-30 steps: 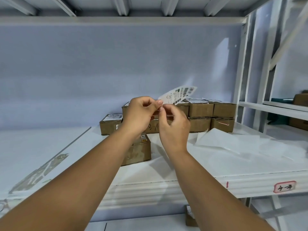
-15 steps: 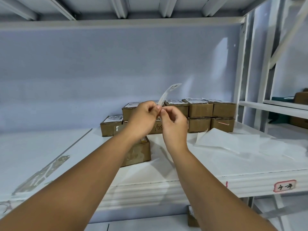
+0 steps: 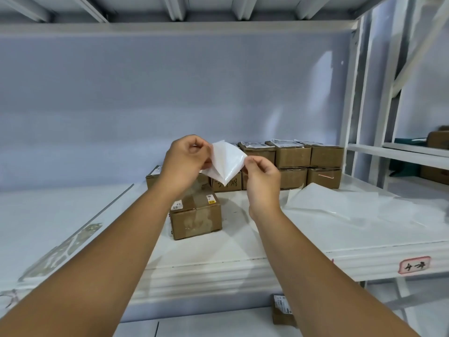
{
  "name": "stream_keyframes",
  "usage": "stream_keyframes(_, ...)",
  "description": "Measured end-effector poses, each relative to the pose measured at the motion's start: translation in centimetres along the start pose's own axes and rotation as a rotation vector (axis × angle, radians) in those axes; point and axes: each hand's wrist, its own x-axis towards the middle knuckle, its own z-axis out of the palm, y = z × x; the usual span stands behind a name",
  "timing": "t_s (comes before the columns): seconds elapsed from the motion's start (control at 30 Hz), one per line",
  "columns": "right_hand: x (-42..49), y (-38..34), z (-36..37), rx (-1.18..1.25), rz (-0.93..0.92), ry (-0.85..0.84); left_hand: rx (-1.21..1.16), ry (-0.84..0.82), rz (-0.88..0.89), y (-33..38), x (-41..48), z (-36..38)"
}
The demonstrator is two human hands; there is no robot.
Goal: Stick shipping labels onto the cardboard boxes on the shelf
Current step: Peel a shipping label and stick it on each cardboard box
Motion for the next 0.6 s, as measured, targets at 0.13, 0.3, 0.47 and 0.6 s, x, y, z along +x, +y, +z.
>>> stream_keyframes(0.13,0.3,0.2,0.1,0.057,0.092,-0.032,-0.156,0.017,-0.053,-1.2,0.4,-1.0)
stream_keyframes(0.3,0.1,0.0,0.3,0.046,0.119,-0.079,-0.432,-0.026,-0.104,-2.1,0.0,-1.4)
stream_keyframes(0.47,0.0,-0.1,0.3,0.05,0.147,-0.092,-0.346,-0.033,-0.069,-2.5,0.2,-2.2)
stream_keyframes(0.6,0.1,-0.1,0.1,0.127,0.191,-0.053,-0.258,0.005,-0.07,-2.7,0.0,-2.6)
